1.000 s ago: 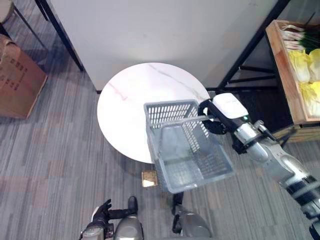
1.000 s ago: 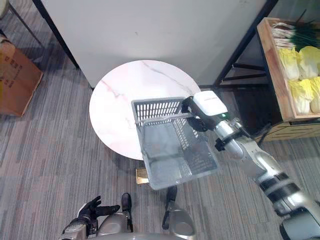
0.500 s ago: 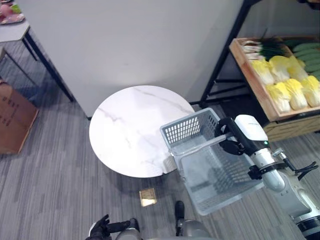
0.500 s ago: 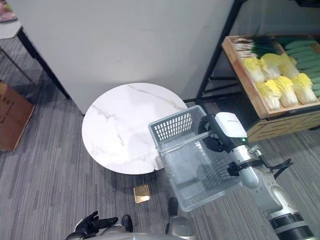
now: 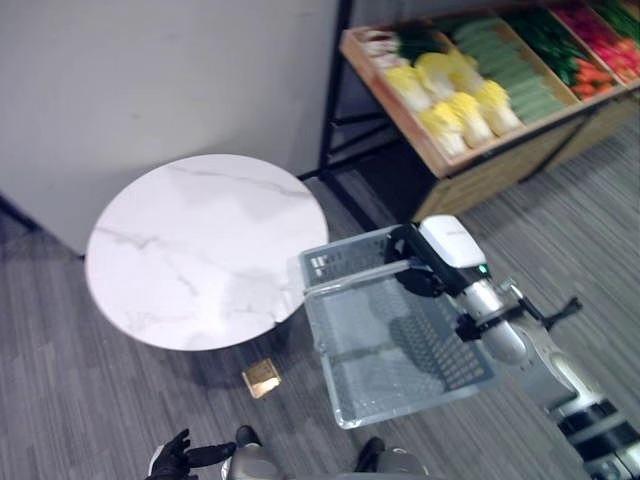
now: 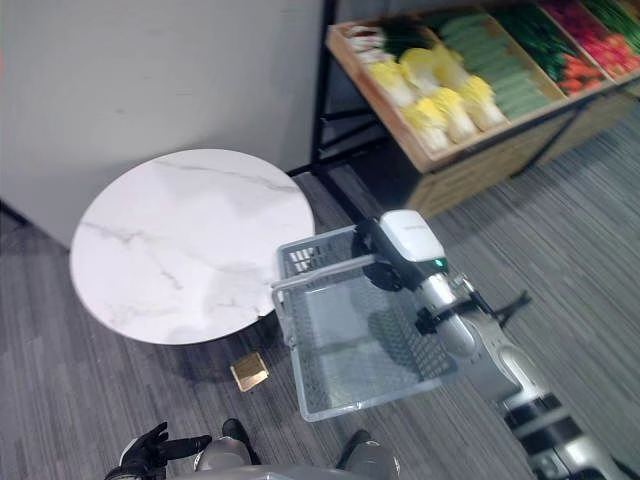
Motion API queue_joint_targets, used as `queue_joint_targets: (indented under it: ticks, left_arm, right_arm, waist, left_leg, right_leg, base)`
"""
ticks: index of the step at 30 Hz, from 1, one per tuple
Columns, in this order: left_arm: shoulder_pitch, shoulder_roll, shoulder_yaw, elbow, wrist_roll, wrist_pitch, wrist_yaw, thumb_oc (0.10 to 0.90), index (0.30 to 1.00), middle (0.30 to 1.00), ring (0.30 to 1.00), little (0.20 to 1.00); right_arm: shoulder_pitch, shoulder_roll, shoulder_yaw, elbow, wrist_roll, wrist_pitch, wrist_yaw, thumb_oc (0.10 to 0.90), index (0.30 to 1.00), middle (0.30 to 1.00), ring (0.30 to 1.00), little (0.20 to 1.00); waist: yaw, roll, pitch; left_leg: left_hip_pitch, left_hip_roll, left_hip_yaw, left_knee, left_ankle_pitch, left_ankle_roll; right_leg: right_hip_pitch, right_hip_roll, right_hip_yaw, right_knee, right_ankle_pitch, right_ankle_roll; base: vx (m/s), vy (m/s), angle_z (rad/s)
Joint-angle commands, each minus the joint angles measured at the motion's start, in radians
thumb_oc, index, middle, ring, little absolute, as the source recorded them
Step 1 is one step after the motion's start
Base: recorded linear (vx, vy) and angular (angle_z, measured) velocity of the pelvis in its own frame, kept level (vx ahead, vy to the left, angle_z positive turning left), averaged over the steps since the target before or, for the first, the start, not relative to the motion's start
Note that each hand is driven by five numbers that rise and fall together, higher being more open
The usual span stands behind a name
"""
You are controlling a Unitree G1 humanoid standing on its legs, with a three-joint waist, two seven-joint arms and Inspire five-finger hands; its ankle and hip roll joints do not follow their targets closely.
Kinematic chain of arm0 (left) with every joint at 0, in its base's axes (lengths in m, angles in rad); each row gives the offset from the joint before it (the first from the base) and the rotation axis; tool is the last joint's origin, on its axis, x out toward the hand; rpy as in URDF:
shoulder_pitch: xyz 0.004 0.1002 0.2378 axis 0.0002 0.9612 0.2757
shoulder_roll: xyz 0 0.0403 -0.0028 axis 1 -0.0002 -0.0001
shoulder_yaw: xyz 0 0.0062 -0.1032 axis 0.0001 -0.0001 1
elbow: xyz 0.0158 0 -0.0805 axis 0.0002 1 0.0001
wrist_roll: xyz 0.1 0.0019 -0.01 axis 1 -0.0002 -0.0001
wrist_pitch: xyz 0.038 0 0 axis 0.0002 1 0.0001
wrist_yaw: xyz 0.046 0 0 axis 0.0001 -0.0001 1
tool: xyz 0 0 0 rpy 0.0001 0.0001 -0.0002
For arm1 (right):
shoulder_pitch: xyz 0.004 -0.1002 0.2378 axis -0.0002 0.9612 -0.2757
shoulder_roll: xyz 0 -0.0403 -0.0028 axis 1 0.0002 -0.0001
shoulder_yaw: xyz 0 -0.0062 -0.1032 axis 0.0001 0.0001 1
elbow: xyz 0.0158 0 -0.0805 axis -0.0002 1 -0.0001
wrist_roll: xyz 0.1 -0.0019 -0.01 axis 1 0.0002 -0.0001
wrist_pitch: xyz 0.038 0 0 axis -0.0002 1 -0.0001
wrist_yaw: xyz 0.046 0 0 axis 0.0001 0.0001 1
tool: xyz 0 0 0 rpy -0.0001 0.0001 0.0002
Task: Get the vegetables into the basket
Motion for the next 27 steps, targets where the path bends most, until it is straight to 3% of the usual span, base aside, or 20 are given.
queue_joint_targets:
  ticks: [1,9,15,20,21,22,23,24,25,26,27]
  left_arm:
    - [-0.013,-0.031,-0.047,0.017,0.037,0.001,-0.029,0.9,1.0,1.0,1.0,1.0]
    - [-0.019,-0.053,-0.059,0.024,0.058,0.002,-0.038,0.9,1.0,1.0,1.0,1.0]
    - [-0.035,-0.058,-0.065,0.019,0.062,0.008,-0.027,0.9,1.0,1.0,1.0,1.0]
    - [-0.051,-0.066,-0.083,0.001,0.067,0.003,-0.024,0.9,1.0,1.0,1.0,1.0]
    - [-0.052,-0.068,-0.082,-0.007,0.061,0.001,-0.017,0.9,1.0,1.0,1.0,1.0]
    - [-0.055,-0.072,-0.08,-0.02,0.046,-0.002,-0.005,0.9,1.0,1.0,1.0,1.0]
    - [-0.057,-0.078,-0.085,-0.026,0.043,-0.002,0.0,0.9,1.0,1.0,1.0,1.0]
    - [-0.061,-0.082,-0.092,-0.033,0.033,-0.006,0.007,0.9,1.0,1.0,1.0,1.0]
    - [-0.061,-0.088,-0.103,-0.037,0.022,-0.01,0.009,0.9,1.0,1.0,1.0,1.0]
    - [-0.065,-0.083,-0.12,-0.043,0.009,-0.015,0.014,0.9,1.0,1.0,1.0,1.0]
    - [-0.064,-0.082,-0.12,-0.043,0.009,-0.015,0.014,0.9,1.0,1.0,1.0,1.0]
  right_arm:
    - [-0.118,-0.005,-0.14,-0.111,0.022,-0.047,-0.075,0.4,0.3,0.3,0.3,0.3]
    - [-0.068,-0.031,-0.177,-0.131,0.032,-0.05,-0.067,0.4,0.3,0.3,0.3,0.3]
    - [-0.006,-0.056,-0.223,-0.149,0.035,-0.05,-0.067,0.4,0.3,0.3,0.3,0.3]
    - [0.058,-0.087,-0.289,-0.181,0.039,-0.044,-0.058,0.4,0.3,0.3,0.3,0.3]
    - [0.06,-0.093,-0.291,-0.182,0.041,-0.044,-0.057,0.4,0.3,0.3,0.3,0.3]
    - [0.056,-0.099,-0.288,-0.18,0.043,-0.041,-0.061,0.4,0.3,0.3,0.3,0.3]
    - [0.059,-0.102,-0.286,-0.175,0.043,-0.042,-0.064,0.4,0.3,0.3,0.3,0.3]
    - [0.049,-0.106,-0.282,-0.164,0.05,-0.041,-0.066,0.4,0.3,0.3,0.3,0.3]
    - [0.046,-0.107,-0.277,-0.16,0.057,-0.044,-0.067,0.4,0.3,0.3,0.3,0.3]
    - [0.036,-0.108,-0.27,-0.14,0.069,-0.042,-0.07,0.4,0.3,0.3,0.3,0.3]
    - [0.036,-0.108,-0.27,-0.14,0.07,-0.043,-0.07,0.4,0.3,0.3,0.3,0.3]
  waist:
    - [-0.016,-0.026,-0.007]
    - [-0.053,-0.004,-0.003]
    - [-0.093,0.019,0.012]
    - [-0.128,0.035,0.027]
    - [-0.125,0.03,0.032]
    - [-0.108,0.032,0.047]
    - [-0.103,0.032,0.051]
    - [-0.08,0.027,0.059]
    - [-0.075,0.019,0.065]
    - [-0.063,0.012,0.07]
    - [-0.063,0.012,0.07]
  left_leg:
    - [-0.037,-0.052,0.0,0.074,-0.057,0.0]
    - [-0.044,0.007,0.013,0.091,-0.006,-0.051]
    - [-0.036,0.057,0.024,0.103,0.036,-0.084]
    - [-0.035,0.119,0.017,0.133,0.089,-0.133]
    - [-0.039,0.124,-0.025,0.175,0.091,-0.139]
    - [-0.063,0.102,-0.117,0.185,0.116,-0.12]
    - [-0.079,0.076,-0.176,0.17,0.105,-0.112]
    - [-0.111,0.001,-0.328,0.124,0.083,-0.086]
    - [-0.127,-0.028,-0.392,0.102,0.057,-0.073]
    - [-0.148,-0.055,-0.497,0.051,0.067,-0.071]
    - [-0.147,-0.056,-0.497,0.048,0.069,-0.071]
  right_leg:
    - [0.093,-0.08,0.029,-0.017,0.054,0.093]
    - [0.124,-0.016,0.039,-0.1,0.013,0.062]
    - [0.112,0.025,0.079,-0.075,-0.028,0.031]
    - [0.111,0.09,0.126,-0.082,-0.054,-0.008]
    - [0.111,0.104,0.144,-0.084,-0.058,-0.015]
    - [0.096,0.115,0.166,-0.077,-0.05,-0.028]
    - [0.089,0.114,0.179,-0.073,-0.052,-0.028]
    - [0.078,0.111,0.219,-0.07,-0.048,-0.027]
    - [0.074,0.109,0.243,-0.069,-0.046,-0.024]
    - [0.066,0.118,0.296,-0.071,-0.04,-0.019]
    - [0.065,0.117,0.296,-0.07,-0.041,-0.019]
  base:
    - [-0.02,-0.191,-0.27]
    - [-0.01,-0.138,-0.06]
    - [0.0,-0.16,-0.07]
    - [0.01,-0.246,-0.16]
    - [-0.02,-0.183,-0.28]
    - [-0.05,-0.101,-0.34]
    - [-0.07,-0.023,-0.73]
    - [0.01,-0.04,-0.89]
    - [0.08,-0.06,-1.21]
    - [0.07,-0.059,-0.93]
    - [0.1,-0.031,-0.92]
